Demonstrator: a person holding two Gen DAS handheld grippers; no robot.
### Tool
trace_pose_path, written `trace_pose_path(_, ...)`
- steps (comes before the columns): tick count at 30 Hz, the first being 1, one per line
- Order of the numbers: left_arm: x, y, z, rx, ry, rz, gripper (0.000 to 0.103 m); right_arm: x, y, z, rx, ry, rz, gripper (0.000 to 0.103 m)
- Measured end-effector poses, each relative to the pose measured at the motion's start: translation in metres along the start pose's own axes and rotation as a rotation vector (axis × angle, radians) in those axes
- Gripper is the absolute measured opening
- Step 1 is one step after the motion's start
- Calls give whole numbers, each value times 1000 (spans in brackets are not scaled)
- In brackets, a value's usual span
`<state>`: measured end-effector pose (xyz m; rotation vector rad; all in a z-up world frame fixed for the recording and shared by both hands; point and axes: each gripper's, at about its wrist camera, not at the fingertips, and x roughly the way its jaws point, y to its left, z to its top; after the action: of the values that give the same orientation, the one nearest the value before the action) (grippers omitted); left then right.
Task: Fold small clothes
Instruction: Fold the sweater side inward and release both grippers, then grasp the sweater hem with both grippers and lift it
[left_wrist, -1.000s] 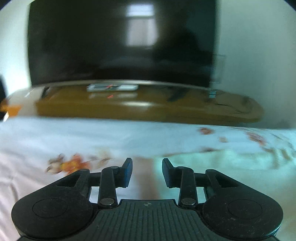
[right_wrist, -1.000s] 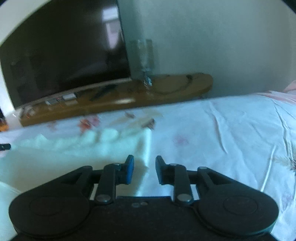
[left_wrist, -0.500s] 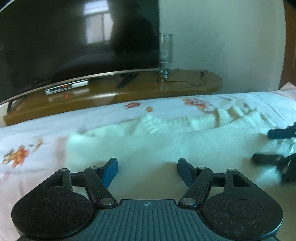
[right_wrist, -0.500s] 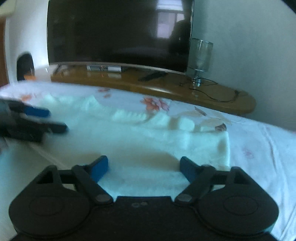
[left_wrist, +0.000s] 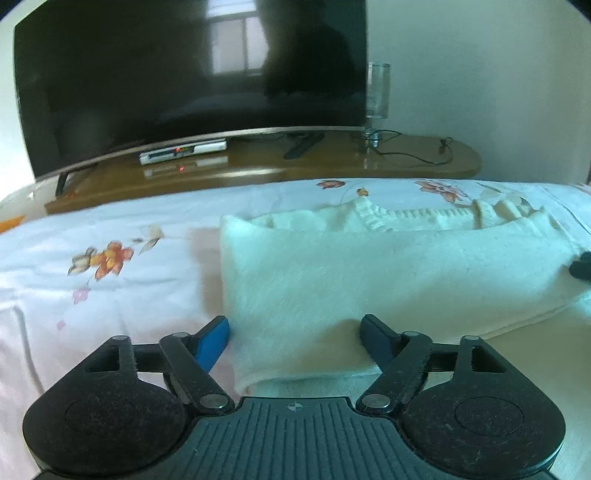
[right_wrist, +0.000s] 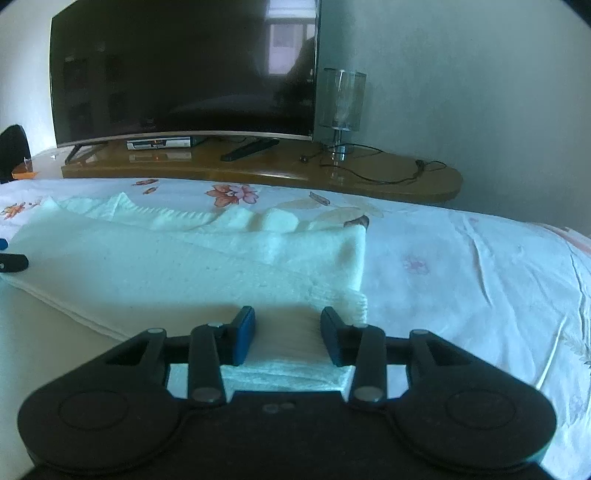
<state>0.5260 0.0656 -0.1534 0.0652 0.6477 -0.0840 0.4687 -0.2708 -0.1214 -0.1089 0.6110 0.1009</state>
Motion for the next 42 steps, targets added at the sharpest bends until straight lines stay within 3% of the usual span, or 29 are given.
trace_pose_path(13, -11, -8, 4, 22, 42, 84, 91, -6, -4, 2, -52, 7, 25, 46)
trace_pose_path(19, -49, -6, -24, 57, 44, 79, 91, -65, -37, -19, 55, -55, 36, 47)
trace_pose_path(25, -66, -13, -30, 43, 22, 77, 91, -89, -33, -29, 77, -75, 18, 47)
trace_pose_path(31, -67, -23, -22, 64, -5, 79, 91, -72, -21, -20, 91, -53, 21, 46)
trace_pose_path(42, -43, -25, -23, 58, 16, 82, 91, -38, -23, -18, 58, 2, 13, 46)
